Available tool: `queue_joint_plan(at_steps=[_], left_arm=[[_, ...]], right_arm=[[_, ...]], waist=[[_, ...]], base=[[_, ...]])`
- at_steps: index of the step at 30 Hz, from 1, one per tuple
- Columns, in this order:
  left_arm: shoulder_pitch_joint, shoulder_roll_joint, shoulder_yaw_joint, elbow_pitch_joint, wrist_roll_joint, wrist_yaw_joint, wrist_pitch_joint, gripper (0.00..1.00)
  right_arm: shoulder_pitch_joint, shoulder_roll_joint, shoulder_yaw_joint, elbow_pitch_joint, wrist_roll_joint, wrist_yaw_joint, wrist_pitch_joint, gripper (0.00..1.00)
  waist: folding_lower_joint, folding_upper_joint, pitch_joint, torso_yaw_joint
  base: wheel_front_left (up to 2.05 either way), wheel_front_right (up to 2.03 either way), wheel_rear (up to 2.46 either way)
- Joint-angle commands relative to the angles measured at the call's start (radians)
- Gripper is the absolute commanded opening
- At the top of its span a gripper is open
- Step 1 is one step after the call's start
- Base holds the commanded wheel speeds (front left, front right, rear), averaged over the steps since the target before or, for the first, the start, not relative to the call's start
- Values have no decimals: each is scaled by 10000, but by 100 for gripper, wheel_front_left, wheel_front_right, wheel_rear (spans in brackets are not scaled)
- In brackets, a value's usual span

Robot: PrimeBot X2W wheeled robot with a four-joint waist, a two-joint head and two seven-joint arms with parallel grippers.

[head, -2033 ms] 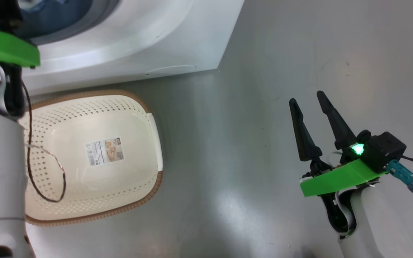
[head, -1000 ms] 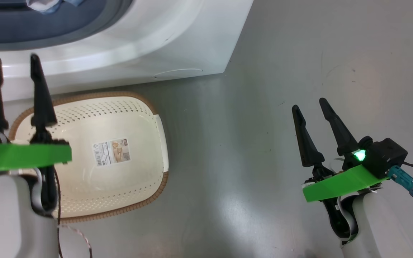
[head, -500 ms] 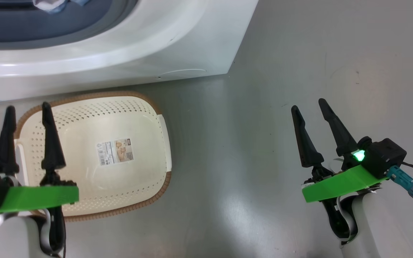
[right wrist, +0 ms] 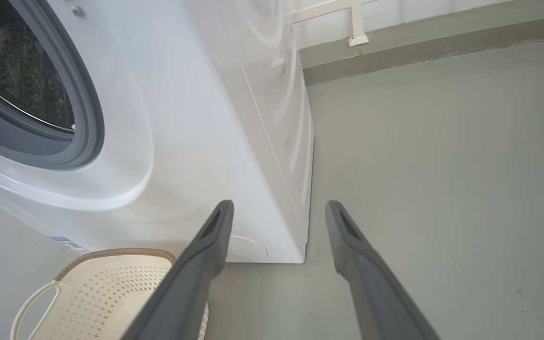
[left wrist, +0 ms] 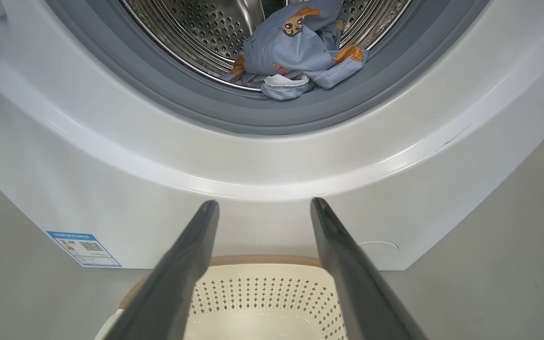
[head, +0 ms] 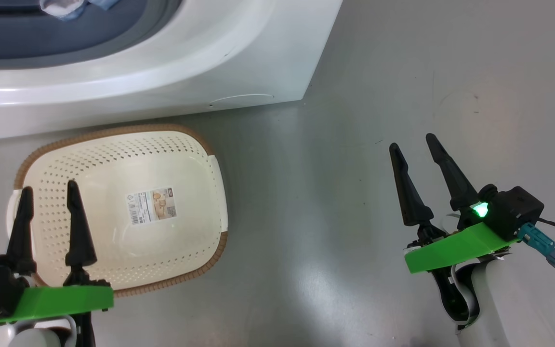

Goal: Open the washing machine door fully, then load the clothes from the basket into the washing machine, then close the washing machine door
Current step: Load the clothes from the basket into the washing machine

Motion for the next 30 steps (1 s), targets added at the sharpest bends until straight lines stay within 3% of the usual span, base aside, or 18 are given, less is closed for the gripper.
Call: queue_joint_plan(at_steps=[1, 20, 30], left_arm=[[339, 190, 289, -303, -4, 94, -21, 100], [492, 189, 81, -468, -83, 286, -21, 100], [-1098, 189, -80, -495, -13, -128, -21, 100]], right_arm=[[153, 71, 226, -184, 81, 16, -48, 100], [136, 82, 240, -141, 106, 16, -48, 100], [138, 103, 285, -95, 141, 16, -48, 100]], waist=[[0, -1, -2, -1], [0, -1, -106, -82], [0, -1, -210, -151]], base=[[0, 0, 0], [0, 0, 0], [0, 0, 0]])
